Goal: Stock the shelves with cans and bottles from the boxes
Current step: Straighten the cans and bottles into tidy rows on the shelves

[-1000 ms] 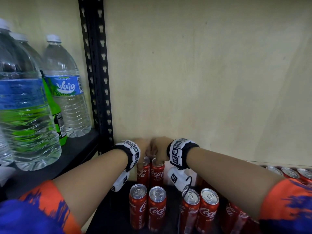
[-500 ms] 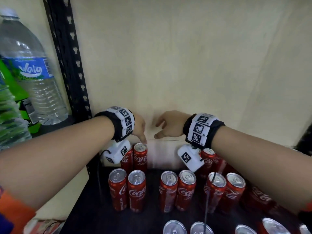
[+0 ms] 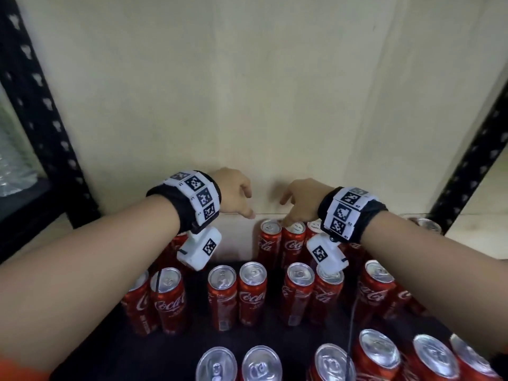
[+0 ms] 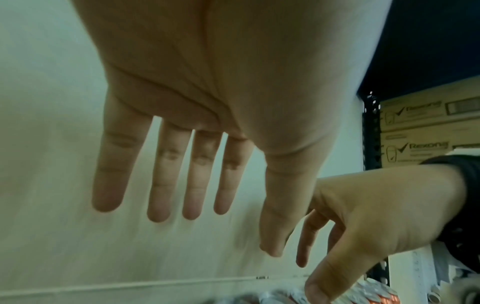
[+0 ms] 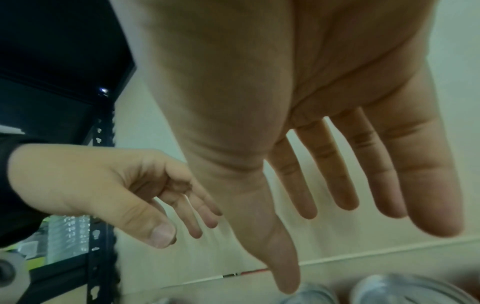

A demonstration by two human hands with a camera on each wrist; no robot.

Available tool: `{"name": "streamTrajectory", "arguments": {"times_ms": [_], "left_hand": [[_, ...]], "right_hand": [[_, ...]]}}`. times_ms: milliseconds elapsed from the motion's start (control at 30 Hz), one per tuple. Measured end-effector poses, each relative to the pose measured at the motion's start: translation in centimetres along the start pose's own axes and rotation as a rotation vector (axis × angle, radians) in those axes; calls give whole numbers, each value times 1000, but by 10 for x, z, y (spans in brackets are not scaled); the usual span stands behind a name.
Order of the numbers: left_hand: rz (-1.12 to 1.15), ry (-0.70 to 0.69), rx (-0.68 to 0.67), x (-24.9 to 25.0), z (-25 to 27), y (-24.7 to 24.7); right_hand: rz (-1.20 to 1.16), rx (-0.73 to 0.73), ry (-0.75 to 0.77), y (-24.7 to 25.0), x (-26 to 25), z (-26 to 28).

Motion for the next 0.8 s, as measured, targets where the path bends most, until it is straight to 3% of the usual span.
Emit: {"name": "streamTrajectory", "arguments": {"times_ms": [300,800], "left_hand": [[36,-32,-56,29,-32,-48],[-117,-50,-138,52,-61,-82]], "right_hand": [[-47,-18,17,-34,37,-11],[81,-108,144,-36,34,-36]]}}
Point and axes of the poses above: each hand's wrist, its own z-axis away from the middle knuckle, its own y-axis out of the back of the hand, x = y × z, the point moved 4 cm from there along -z, towards the middle knuckle, and after that the axes turned 5 degrees about x, right-handed, at the moved point
